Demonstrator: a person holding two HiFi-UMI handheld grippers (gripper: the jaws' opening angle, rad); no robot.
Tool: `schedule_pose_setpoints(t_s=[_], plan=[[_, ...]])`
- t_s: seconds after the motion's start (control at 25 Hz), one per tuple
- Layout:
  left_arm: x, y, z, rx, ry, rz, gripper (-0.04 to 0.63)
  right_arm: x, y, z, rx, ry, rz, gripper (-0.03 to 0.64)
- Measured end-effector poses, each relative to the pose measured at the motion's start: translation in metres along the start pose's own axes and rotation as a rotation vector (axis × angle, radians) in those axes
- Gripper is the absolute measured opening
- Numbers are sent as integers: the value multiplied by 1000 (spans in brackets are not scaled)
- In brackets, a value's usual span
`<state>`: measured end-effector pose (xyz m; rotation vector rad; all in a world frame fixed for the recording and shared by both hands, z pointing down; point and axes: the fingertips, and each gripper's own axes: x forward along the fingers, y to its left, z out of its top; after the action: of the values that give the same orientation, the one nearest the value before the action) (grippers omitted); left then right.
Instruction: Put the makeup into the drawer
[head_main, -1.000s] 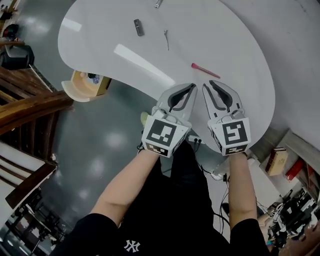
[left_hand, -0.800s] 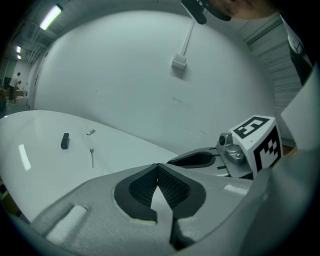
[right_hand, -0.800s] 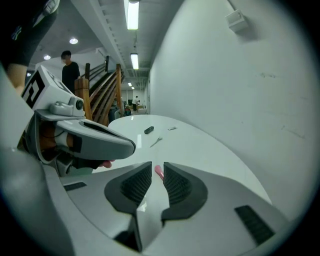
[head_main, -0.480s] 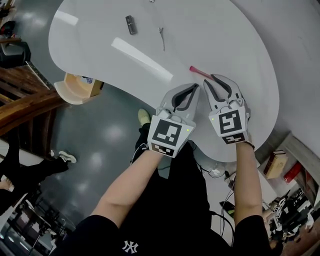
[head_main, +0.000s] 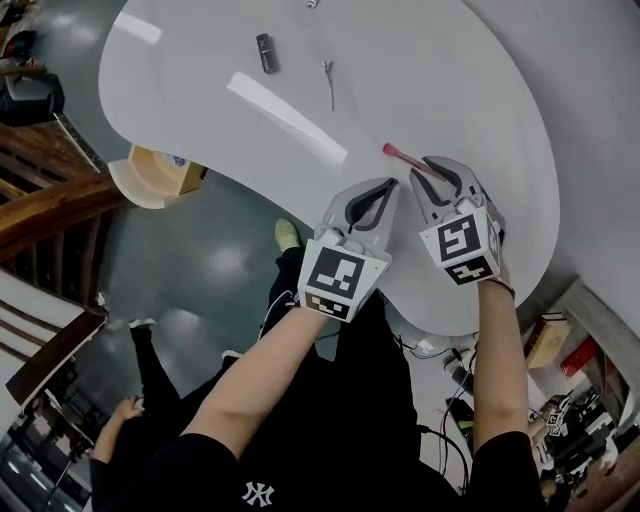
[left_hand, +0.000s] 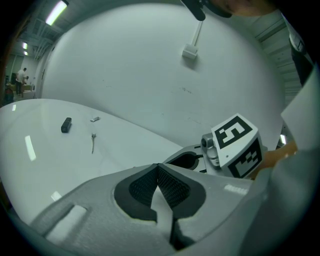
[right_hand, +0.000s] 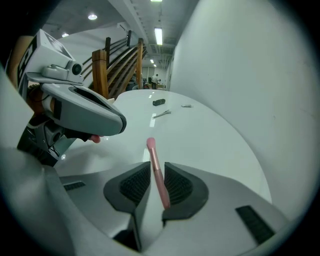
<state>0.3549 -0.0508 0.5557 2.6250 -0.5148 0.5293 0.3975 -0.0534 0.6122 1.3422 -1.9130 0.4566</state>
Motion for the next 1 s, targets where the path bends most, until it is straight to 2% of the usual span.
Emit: schedule_pose_setpoints(t_s=[0.2,0.44,0.76,1.0], plan=[[0,5,-2,-7,2,10,9,4,3,-1,0,10,26,58],[-5,6,0,-9,9,17,9,2,6,1,0,17,40,54],[-21,2,15,-8,6,27,9,-19,12,26,140,-65,17,54],[-44,0,36,12,-19,43,9,-39,28,59,192,-133,-6,54]])
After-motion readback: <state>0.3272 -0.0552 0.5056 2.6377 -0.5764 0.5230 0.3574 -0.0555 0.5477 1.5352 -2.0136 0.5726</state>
